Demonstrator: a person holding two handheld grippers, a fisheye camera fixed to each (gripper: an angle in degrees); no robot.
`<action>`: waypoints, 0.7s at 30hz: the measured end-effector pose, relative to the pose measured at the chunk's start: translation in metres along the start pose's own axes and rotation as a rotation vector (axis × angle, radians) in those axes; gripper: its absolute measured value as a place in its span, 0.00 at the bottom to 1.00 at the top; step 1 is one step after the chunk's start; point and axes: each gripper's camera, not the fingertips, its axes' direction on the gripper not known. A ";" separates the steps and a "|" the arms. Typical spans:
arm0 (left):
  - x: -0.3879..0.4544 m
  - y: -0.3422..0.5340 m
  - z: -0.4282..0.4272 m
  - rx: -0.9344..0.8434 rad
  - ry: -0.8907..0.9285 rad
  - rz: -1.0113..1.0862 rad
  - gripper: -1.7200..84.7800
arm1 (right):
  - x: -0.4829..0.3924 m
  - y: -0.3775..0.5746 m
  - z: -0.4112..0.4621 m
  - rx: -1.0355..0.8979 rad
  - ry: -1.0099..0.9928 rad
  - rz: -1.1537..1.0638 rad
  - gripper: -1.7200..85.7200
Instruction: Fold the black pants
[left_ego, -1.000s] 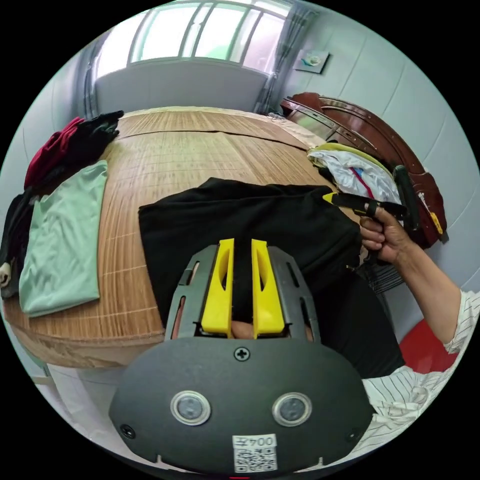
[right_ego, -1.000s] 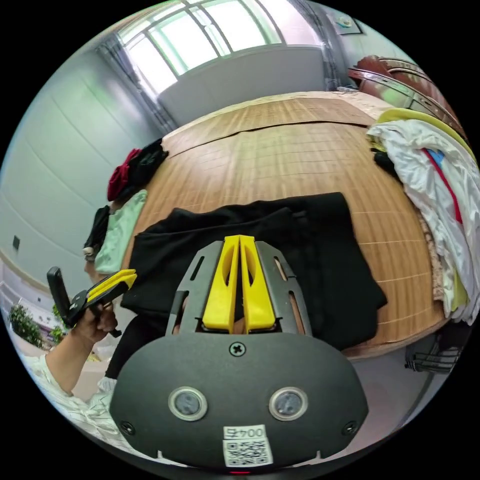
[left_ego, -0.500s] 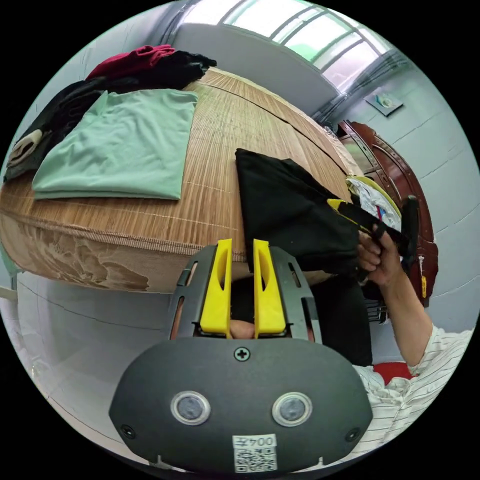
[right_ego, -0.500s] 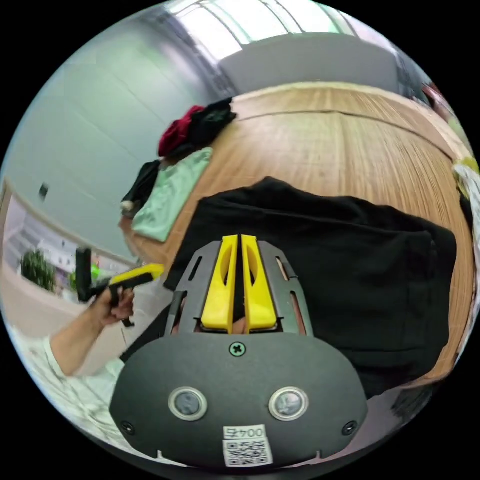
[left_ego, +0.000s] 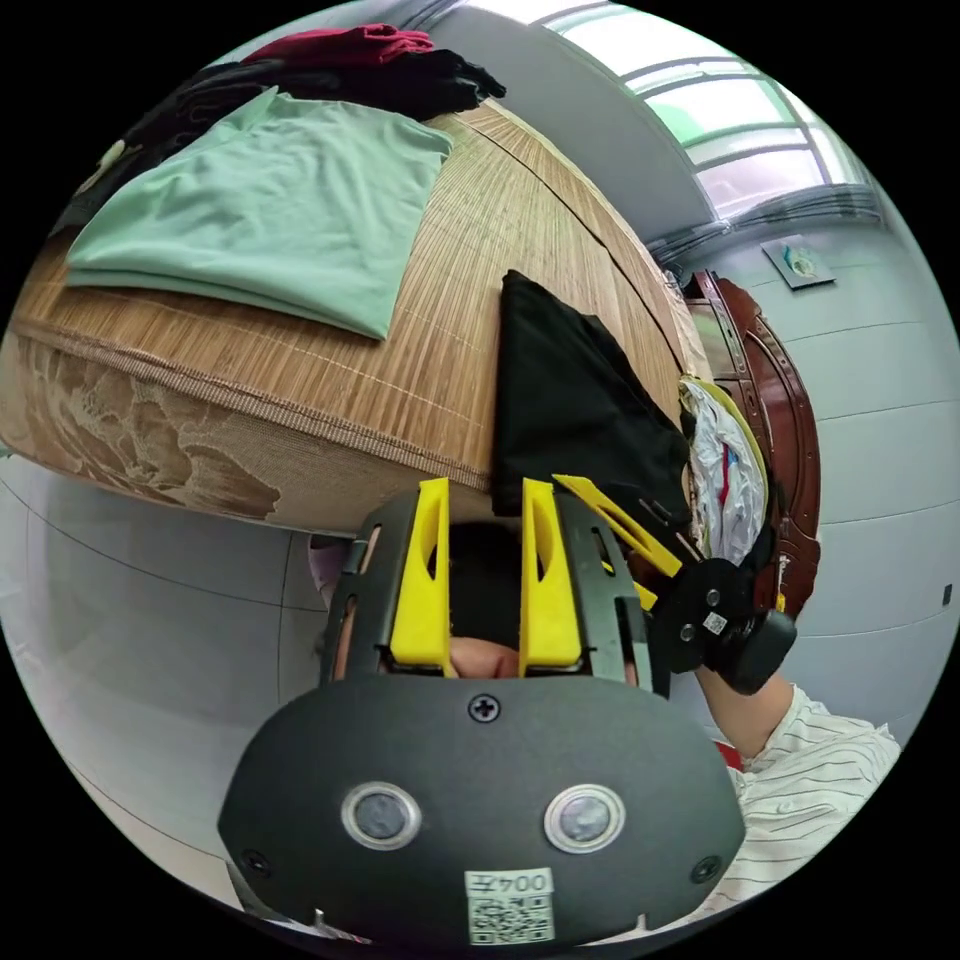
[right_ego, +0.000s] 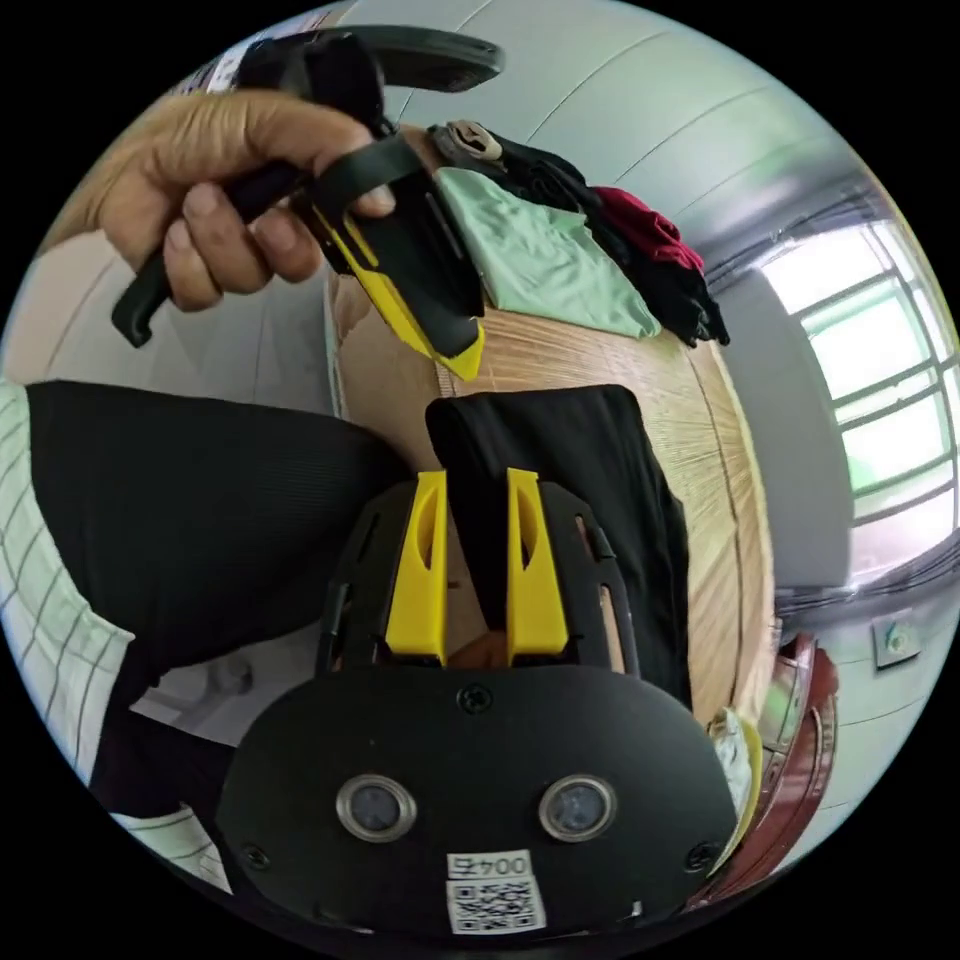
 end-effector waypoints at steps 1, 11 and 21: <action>-0.002 -0.002 -0.001 -0.002 0.017 -0.009 0.15 | -0.003 0.003 -0.002 0.021 0.006 -0.004 0.10; -0.025 -0.040 -0.002 -0.015 0.409 -0.229 0.18 | 0.082 0.052 -0.027 0.176 -0.279 0.464 0.07; 0.001 -0.082 0.043 -0.112 0.337 -0.133 0.11 | 0.103 0.066 -0.021 0.195 -0.310 0.515 0.07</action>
